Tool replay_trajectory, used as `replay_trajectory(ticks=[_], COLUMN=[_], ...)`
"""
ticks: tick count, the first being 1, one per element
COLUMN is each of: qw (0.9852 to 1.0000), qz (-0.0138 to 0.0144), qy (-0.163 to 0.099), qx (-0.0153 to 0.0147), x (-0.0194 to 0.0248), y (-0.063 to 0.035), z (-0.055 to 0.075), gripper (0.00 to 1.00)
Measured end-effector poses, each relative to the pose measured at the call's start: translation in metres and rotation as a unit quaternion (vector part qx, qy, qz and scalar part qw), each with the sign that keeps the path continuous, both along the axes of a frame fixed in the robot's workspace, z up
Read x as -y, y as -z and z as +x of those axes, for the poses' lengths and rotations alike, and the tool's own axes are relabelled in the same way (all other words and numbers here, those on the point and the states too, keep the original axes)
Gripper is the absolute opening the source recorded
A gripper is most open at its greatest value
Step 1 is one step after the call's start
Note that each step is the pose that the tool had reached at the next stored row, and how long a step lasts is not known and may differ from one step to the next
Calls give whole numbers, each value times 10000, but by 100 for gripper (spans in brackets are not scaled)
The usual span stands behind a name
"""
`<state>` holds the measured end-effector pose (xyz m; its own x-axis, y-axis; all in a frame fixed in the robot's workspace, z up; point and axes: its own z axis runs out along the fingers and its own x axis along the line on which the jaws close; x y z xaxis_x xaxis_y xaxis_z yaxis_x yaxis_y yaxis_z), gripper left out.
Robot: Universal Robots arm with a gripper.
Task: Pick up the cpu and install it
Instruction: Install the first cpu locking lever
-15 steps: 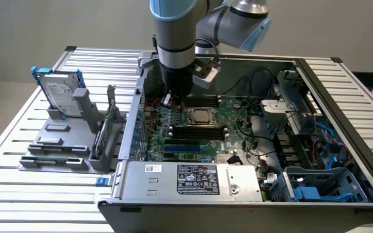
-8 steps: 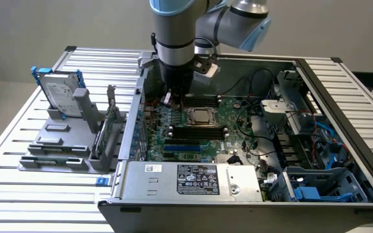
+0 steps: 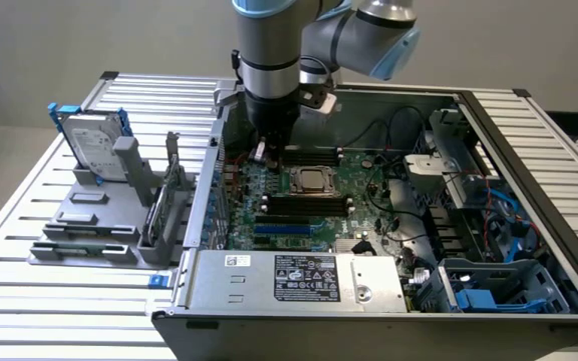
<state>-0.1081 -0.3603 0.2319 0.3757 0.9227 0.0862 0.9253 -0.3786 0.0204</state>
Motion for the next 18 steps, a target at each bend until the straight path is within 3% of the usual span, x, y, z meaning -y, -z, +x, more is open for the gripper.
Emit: replay_trajectory(ticks=[4,11,18], qw=[9999,9990,9965], qz=[-87,-175,-270], qy=[-141,-401,-787], qx=[0,1,5], x=[-50,-160,-204], y=[0,0,0], z=[-5,-11,-13], gripper=[11,11,11])
